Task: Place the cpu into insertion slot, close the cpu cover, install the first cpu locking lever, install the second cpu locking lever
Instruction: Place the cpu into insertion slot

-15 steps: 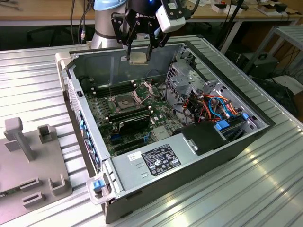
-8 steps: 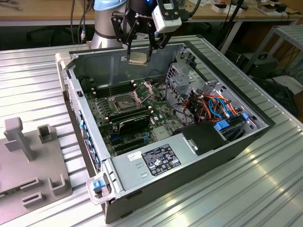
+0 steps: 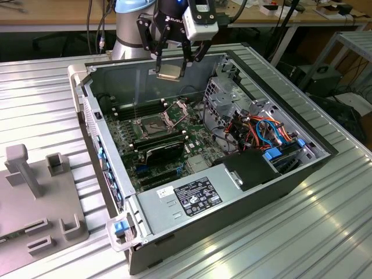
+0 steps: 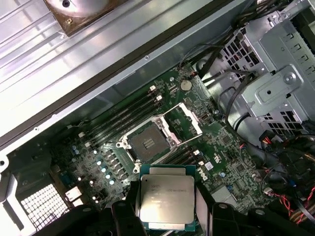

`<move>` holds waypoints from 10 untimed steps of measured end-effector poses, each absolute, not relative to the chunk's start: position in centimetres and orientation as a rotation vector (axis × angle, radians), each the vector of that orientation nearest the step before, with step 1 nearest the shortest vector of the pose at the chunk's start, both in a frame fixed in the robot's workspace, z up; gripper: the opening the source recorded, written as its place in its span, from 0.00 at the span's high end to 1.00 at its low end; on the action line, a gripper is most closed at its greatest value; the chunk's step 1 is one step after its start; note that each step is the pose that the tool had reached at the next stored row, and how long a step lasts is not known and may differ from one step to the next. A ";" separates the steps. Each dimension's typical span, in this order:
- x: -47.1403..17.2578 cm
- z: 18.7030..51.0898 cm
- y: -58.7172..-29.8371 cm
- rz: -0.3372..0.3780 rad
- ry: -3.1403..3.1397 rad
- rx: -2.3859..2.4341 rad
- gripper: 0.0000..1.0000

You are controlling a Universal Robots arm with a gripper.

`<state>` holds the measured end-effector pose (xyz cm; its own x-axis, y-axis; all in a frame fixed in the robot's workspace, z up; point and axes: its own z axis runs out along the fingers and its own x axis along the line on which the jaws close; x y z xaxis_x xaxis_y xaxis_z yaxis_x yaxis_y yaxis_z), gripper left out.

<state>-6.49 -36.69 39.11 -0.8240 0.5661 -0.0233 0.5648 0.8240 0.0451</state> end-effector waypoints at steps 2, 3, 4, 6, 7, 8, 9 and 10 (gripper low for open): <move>-6.5 39.1 -36.7 0.055 2.952 0.962 0.46; -6.5 39.1 -36.7 0.055 2.948 0.974 0.46; -6.5 39.1 -36.7 0.055 2.941 0.995 0.46; -6.5 39.0 -36.7 0.054 2.929 1.028 0.46; -6.5 39.0 -36.7 0.054 2.925 1.039 0.46; -6.5 39.0 -36.7 0.054 2.921 1.050 0.46; -6.5 39.0 -36.7 0.053 2.918 1.059 0.46; -6.5 39.0 -36.7 0.053 2.912 1.073 0.46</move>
<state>-6.49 -36.68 39.02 -0.7606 0.6488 -0.0233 0.6475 0.7607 0.0451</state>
